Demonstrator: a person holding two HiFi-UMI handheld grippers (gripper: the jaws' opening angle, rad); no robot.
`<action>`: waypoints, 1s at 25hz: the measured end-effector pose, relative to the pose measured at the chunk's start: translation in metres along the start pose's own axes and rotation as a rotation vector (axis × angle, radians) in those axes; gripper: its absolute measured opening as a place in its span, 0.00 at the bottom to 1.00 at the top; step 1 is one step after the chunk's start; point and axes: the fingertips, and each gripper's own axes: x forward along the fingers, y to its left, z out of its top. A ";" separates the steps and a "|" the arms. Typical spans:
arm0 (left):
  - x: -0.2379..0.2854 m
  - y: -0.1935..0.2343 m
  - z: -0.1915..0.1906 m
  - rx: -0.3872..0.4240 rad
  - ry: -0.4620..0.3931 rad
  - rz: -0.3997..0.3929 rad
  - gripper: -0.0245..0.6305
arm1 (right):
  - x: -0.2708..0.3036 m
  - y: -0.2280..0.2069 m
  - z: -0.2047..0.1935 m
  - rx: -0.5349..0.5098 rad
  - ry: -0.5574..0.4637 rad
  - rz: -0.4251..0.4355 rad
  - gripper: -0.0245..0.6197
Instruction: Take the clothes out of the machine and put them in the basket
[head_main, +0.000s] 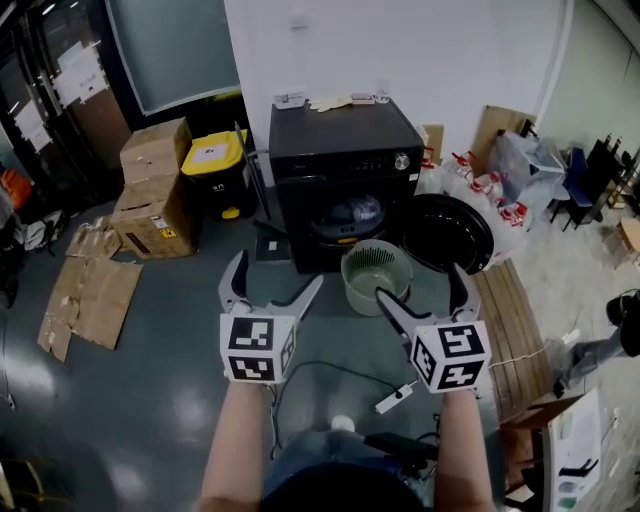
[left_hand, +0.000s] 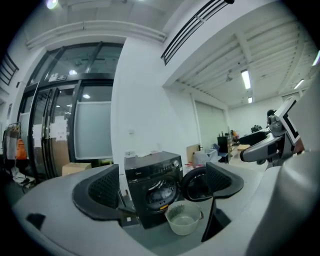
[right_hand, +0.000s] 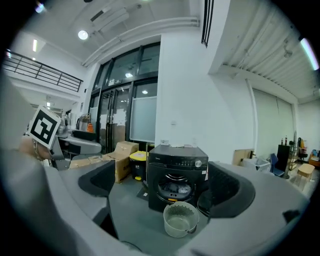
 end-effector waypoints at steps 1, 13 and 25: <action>0.005 0.000 -0.002 -0.004 0.006 0.002 0.86 | 0.004 -0.001 -0.001 -0.005 0.003 0.008 0.91; 0.052 0.007 -0.017 -0.032 0.030 -0.002 0.86 | 0.038 -0.039 -0.013 -0.012 -0.005 -0.065 0.91; 0.161 0.048 -0.032 0.001 0.064 -0.098 0.86 | 0.136 -0.067 -0.021 0.018 0.047 -0.147 0.91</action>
